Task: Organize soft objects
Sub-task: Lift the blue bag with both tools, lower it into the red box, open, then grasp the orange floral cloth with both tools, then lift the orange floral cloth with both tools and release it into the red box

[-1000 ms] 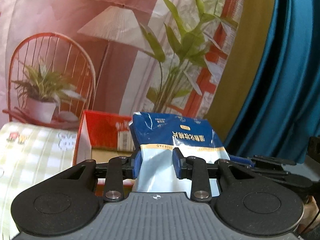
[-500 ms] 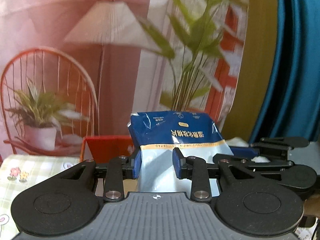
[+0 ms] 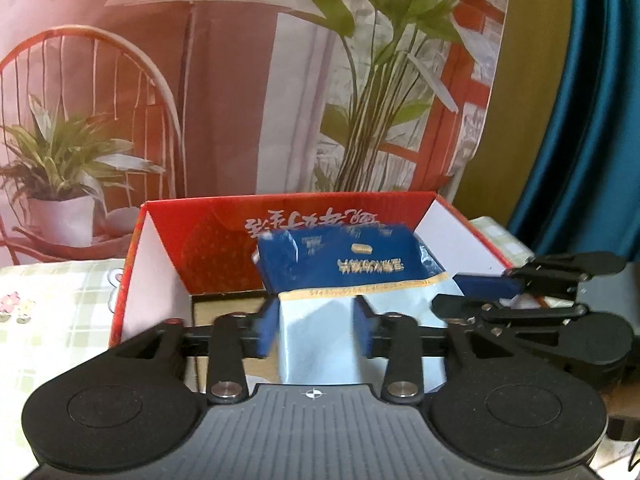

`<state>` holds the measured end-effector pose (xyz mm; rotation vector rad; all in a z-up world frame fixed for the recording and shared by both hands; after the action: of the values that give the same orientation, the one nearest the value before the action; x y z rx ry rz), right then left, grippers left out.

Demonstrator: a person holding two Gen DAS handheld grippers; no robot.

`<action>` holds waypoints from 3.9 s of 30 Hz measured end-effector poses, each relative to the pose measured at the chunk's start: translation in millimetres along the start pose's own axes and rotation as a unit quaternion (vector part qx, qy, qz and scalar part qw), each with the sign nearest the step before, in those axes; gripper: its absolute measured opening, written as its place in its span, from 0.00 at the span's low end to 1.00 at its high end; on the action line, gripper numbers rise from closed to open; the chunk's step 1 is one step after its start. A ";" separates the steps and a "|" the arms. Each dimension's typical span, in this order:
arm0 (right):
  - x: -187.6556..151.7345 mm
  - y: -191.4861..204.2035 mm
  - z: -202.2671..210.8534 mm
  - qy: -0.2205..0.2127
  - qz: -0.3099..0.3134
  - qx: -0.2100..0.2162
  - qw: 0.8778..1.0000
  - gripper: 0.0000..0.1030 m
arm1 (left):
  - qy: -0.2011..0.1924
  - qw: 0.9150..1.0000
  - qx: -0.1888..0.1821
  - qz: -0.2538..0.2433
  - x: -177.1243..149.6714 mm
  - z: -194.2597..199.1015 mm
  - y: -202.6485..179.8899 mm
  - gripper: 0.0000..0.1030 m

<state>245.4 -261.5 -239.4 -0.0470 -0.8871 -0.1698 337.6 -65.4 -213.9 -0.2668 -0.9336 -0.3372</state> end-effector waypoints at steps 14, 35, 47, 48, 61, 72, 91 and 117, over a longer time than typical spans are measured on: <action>-4.1 13.5 48.0 -0.043 -0.031 -0.003 0.999 0.38 | -0.020 1.000 0.019 0.012 -11.3 66.1 -1.4 0.62; -104.5 77.1 124.9 -0.024 -0.091 0.032 0.995 0.54 | 0.003 0.985 0.023 0.171 -125.7 132.2 16.5 0.62; -139.2 90.3 96.6 0.022 -0.053 0.030 0.998 0.53 | 0.027 0.981 0.019 0.190 -154.4 113.1 11.0 0.62; -140.7 90.4 93.9 0.024 -0.053 0.031 0.998 0.53 | 0.027 0.980 0.022 0.193 -155.6 112.5 13.0 0.62; -148.9 87.5 83.8 0.016 -0.057 0.052 0.997 0.53 | 0.041 0.966 0.019 0.256 -164.8 95.0 32.0 0.62; -148.6 87.6 82.3 0.022 -0.061 0.057 0.996 0.53 | 0.023 0.962 -0.009 0.273 -159.1 90.4 33.9 0.46; -110.4 71.2 120.9 -0.053 -0.113 0.099 0.987 0.10 | -0.048 0.974 0.001 0.221 -133.0 138.3 11.5 0.31; -46.6 68.3 151.9 -0.132 -0.057 0.102 0.984 0.10 | -0.118 0.981 -0.001 0.154 -54.8 158.7 11.3 0.31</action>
<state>111.4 -171.4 -177.5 0.1769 -1.1697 -0.1816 195.0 12.3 -169.4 -0.4542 -1.1066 -0.0190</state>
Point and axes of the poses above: each gripper's, at about its wrist camera, not at the fingertips, and z roughly against the way its jaws point, y to its left, x to its top, the point moved 5 cm from there along -z, roughly the way its jaws point
